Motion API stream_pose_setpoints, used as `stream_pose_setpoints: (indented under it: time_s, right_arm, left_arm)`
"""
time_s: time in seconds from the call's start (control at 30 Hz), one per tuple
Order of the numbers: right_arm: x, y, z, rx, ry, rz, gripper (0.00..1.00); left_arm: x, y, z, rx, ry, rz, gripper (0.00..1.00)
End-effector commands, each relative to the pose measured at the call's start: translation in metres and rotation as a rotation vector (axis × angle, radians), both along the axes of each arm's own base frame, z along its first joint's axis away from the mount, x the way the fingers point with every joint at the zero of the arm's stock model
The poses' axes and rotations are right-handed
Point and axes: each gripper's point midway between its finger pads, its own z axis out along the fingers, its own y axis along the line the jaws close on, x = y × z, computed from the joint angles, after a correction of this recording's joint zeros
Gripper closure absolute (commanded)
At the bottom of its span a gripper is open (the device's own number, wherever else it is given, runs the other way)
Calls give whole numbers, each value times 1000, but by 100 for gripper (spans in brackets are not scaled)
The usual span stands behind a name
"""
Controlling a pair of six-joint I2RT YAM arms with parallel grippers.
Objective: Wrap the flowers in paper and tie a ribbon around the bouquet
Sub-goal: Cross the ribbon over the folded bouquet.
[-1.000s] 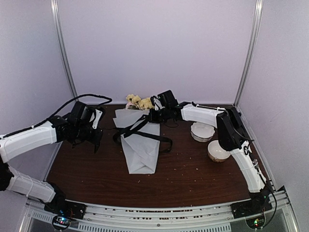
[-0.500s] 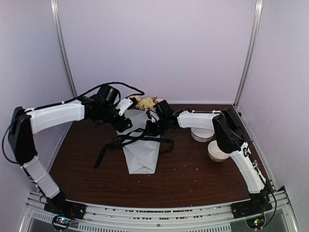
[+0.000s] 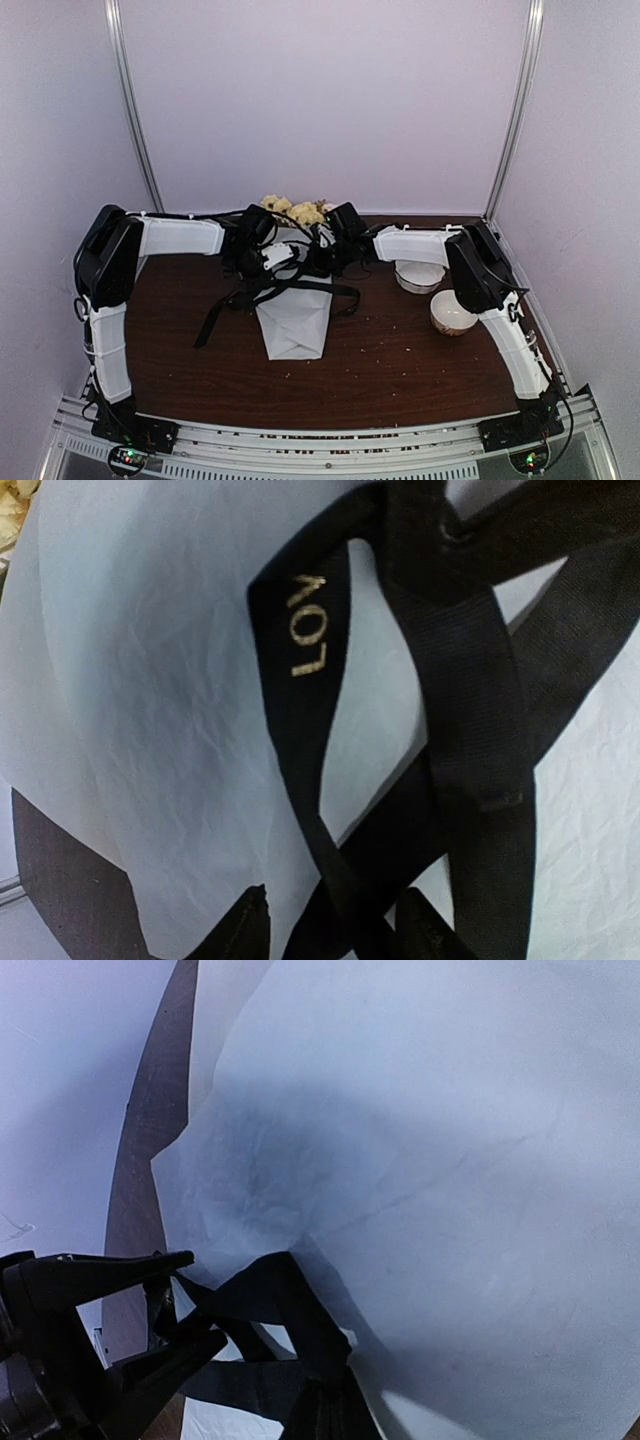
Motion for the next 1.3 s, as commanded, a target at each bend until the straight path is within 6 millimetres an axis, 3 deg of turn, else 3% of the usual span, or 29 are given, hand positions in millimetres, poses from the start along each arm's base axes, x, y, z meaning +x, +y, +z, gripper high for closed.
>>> stream_pose_setpoints:
  time_s: [0.0,0.13,0.33,0.37,0.6,0.73,0.9,1.07,1.13,1.27]
  right_arm:
    - [-1,1,40,72,-35,6,100]
    - [-4,0,41,75,-32,10,100]
    - [-2,0,49,98,-37,2,100]
    - [0,0,53,106,-45,0,100]
    - [22,-2,83,140,-124,-23,100]
    - [36,-6,91,139,-161,-59,100]
    - [53,-16,67,80,-109,-159,99]
    - [51,-27,34,-14,-34,-192,76]
    - [46,-28,36,-21,-32,-162,72]
    - [30,-24,59,6,-74,-54,68]
  left_arm:
    - [22,4,22,-10,-98,15,54]
    - [25,9,22,-7,-84,3,49]
    - [15,18,-15,97,56,-20,41]
    - [16,19,-18,102,53,-9,44]
    - [16,19,-13,83,37,10,100]
    - [10,19,-1,35,15,29,100]
    - [-2,15,29,-65,-42,26,100]
    - [-21,5,61,-145,-71,-40,100]
    - [-28,2,71,-180,-69,-60,100]
    - [-34,-3,82,-221,-73,-76,100]
